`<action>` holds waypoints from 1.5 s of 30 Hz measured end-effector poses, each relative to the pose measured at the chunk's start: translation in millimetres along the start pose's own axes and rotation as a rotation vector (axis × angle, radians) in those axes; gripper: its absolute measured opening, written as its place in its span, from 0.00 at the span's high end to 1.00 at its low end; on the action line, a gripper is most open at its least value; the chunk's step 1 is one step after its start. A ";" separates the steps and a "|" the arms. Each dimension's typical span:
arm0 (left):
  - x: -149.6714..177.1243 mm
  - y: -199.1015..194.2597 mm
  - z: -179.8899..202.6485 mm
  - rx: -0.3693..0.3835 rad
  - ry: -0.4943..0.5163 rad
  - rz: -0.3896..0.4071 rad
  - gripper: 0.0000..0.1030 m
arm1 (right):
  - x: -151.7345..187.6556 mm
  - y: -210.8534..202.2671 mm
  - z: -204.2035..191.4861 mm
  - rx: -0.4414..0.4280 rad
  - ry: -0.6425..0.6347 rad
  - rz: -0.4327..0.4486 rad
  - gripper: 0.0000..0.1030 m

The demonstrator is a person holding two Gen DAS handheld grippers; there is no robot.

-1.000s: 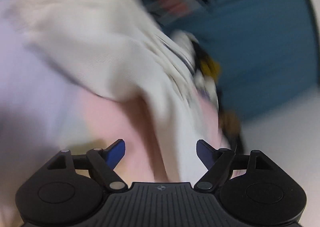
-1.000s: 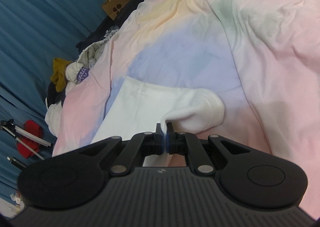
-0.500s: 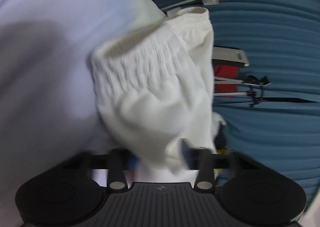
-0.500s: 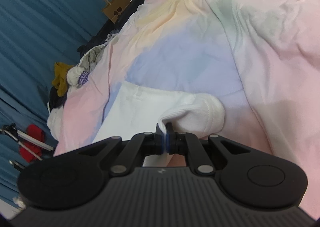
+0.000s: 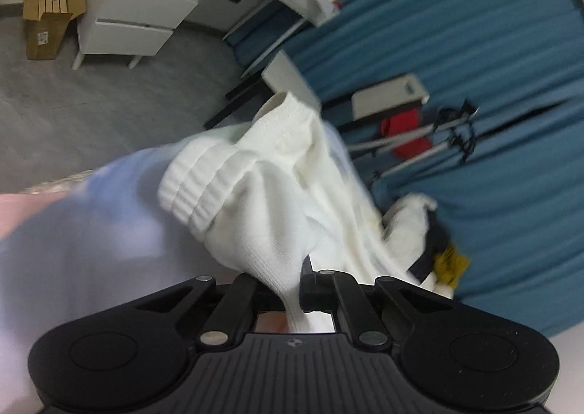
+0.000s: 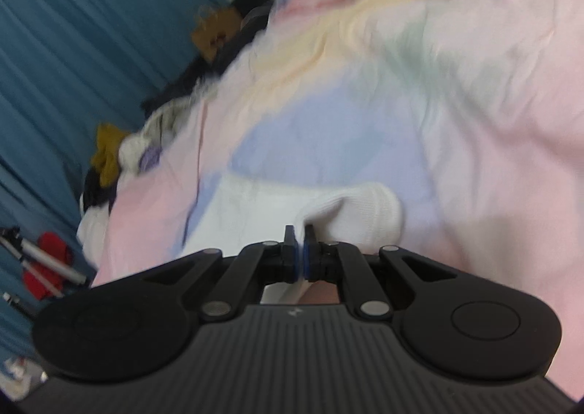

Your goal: Fold clothes

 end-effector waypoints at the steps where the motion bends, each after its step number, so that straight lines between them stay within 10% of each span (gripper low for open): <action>1: 1.5 2.7 -3.0 -0.040 0.012 -0.021 0.96 | -0.1 -2.0 0.1 0.031 -0.008 0.002 0.95; 8: 11.2 9.9 -40.2 -0.224 0.075 -0.142 0.88 | 14.3 24.1 8.6 0.210 -0.097 -0.166 0.94; 18: 10.6 -30.6 -39.0 -0.276 0.217 -0.083 0.45 | 0.8 -10.6 -5.4 0.236 -0.103 -0.020 0.87; 22: 21.1 -67.3 -15.0 -0.238 0.359 -0.006 0.22 | -1.4 -19.2 -14.9 0.276 -0.166 0.053 0.62; 24: 29.7 -78.8 1.6 -0.209 0.447 0.033 0.20 | -0.9 -22.0 -23.3 0.205 -0.208 0.057 0.42; 33: 119.2 -47.8 101.6 -0.055 0.795 0.103 0.03 | 38.8 -44.5 -95.3 -0.096 -0.505 -0.002 0.25; 45: 232.6 64.7 151.4 -0.012 1.072 0.040 0.00 | 116.4 -59.5 -160.5 -0.462 -0.808 -0.215 0.26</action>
Point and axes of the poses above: each gripper's, at about its wrist camera, not at the fingertips, and y roughly the way its jaws point, z to its right, x to its underside, the point moved 1 cm from there along y, roughly the way its jaws point, and after that the axes turned 7 degrees about -z, right-handed, at the moved point
